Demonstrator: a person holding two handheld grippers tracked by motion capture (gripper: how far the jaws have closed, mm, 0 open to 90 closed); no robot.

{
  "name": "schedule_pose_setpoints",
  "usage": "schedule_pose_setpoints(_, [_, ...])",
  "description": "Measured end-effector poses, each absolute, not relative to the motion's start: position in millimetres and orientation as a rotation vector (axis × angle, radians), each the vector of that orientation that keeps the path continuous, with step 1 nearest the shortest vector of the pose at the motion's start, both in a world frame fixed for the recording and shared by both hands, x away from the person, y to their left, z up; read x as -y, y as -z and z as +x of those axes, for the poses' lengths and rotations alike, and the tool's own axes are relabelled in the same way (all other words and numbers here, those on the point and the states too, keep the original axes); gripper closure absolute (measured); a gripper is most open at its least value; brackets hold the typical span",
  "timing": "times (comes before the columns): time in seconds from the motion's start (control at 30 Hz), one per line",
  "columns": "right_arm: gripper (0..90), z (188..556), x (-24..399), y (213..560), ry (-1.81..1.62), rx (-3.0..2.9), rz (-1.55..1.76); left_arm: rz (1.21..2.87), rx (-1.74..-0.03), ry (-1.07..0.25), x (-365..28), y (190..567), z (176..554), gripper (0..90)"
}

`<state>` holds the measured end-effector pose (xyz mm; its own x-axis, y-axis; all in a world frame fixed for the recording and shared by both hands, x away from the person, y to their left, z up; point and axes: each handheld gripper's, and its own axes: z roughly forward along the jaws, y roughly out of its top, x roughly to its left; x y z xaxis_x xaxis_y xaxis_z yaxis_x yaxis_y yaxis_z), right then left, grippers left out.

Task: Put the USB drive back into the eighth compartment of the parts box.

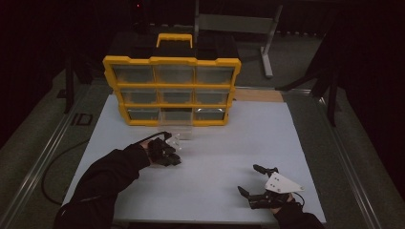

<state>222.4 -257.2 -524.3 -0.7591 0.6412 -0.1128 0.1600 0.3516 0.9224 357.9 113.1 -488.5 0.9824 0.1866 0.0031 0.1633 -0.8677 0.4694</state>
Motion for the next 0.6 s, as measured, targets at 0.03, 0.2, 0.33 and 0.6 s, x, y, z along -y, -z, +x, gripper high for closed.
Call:
schedule_pose_setpoints(0.03, [9.1,222.4,257.2,524.3,-1.397,-2.159,0.698,2.643,-0.248,-0.066,-113.1,488.5,357.9,79.8])
schedule_pose_setpoints(0.2, [9.1,222.6,257.3,524.3,-1.4,-2.155,0.7,2.63,-0.242,-0.083,-114.9,475.6,356.5,79.8])
schedule_pose_setpoints(0.33, [9.1,222.6,257.3,524.1,-1.402,-2.155,0.698,2.627,-0.243,-0.079,-115.2,469.0,356.7,79.8])
schedule_pose_setpoints(0.6, [9.1,222.8,257.5,524.1,-1.404,-2.153,0.7,2.621,-0.238,-0.081,-114.0,456.6,357.3,79.8])
